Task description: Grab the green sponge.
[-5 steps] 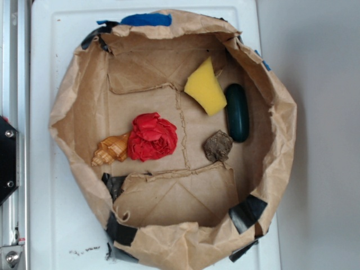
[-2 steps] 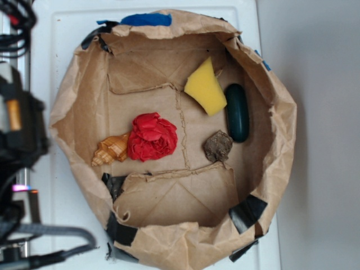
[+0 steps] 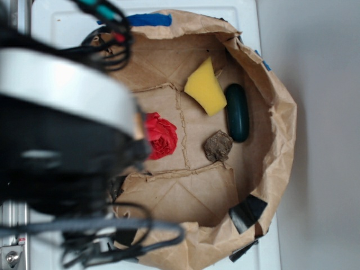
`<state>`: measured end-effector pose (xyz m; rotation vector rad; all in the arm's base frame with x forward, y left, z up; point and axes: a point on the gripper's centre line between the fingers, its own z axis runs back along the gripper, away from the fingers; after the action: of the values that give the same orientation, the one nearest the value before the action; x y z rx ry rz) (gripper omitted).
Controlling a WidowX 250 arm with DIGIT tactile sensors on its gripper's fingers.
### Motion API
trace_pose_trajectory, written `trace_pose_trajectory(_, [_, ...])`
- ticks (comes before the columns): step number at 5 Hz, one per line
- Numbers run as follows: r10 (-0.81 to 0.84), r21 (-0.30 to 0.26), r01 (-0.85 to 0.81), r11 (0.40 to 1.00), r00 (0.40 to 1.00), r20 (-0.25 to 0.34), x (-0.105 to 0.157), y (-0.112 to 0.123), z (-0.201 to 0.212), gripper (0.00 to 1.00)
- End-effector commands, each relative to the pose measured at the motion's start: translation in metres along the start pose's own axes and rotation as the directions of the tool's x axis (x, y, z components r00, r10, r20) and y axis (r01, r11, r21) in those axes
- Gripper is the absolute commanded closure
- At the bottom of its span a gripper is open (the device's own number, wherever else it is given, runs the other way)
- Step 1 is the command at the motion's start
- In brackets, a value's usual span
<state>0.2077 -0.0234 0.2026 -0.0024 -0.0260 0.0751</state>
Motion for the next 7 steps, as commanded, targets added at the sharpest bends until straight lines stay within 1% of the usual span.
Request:
trace_pose_trajectory(1, [0.046,-0.034,-0.044,0.998,0.996,0.081,0.005,0.011,0.012,0.00])
trace_pose_trajectory(4, [0.046,-0.034,-0.044,0.998,0.996,0.081,0.005,0.011,0.012,0.00])
trace_pose_trajectory(5, [-0.213,0.067,0.209,0.976,0.975,0.058,0.029,0.027,0.005,0.00])
trace_pose_trajectory(6, [-0.434,0.055,0.434,0.899,0.901,0.004,0.045,0.041,0.006,0.00])
trace_pose_trajectory(7, [-0.568,0.087,0.561,0.823,0.811,0.140,0.051,0.048,0.005,0.00])
